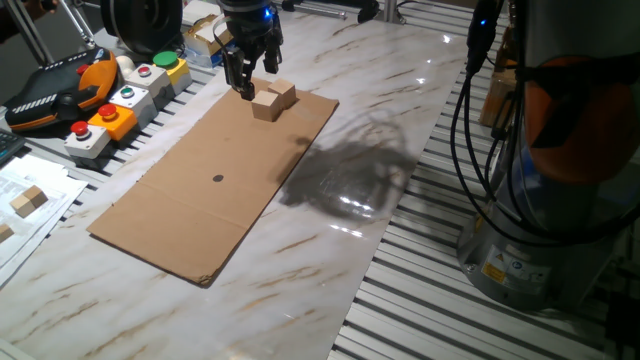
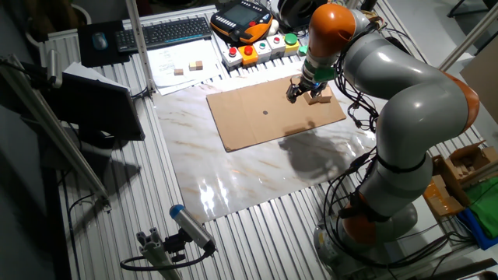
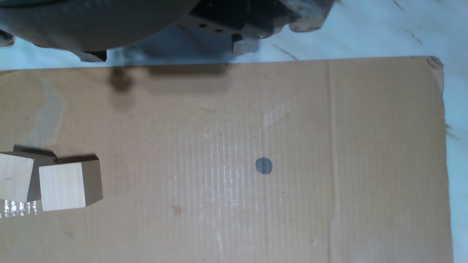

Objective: Use the gripper to push the small block from left to right

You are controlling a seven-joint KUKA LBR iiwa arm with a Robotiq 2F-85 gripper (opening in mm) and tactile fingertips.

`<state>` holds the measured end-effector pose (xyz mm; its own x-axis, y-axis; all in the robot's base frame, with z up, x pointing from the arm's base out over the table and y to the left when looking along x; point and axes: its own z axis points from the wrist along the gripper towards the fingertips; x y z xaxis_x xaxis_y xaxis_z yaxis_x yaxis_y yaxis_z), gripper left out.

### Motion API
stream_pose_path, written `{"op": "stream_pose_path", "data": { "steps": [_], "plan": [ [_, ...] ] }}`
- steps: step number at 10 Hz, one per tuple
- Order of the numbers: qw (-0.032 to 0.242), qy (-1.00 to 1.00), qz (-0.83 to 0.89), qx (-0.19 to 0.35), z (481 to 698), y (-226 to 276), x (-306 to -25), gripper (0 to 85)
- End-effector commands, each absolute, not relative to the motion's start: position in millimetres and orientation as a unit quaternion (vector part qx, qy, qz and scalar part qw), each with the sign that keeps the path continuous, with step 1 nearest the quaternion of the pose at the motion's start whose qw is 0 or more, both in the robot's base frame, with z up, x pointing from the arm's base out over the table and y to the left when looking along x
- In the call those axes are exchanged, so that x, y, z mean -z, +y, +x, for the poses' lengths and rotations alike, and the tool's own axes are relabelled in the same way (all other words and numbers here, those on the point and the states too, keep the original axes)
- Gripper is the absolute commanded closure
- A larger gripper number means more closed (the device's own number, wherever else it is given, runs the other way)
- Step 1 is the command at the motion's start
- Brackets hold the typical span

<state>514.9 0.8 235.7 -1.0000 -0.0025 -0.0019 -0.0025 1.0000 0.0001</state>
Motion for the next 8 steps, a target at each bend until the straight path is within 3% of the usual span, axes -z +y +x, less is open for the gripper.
{"op": "stream_pose_path", "data": {
  "steps": [1,8],
  "plan": [
    [0.015,0.999,-0.028,0.032,514.9,0.7,-235.7,84.0],
    [0.016,0.999,-0.026,0.033,516.1,1.6,-236.2,84.0]
  ]
}}
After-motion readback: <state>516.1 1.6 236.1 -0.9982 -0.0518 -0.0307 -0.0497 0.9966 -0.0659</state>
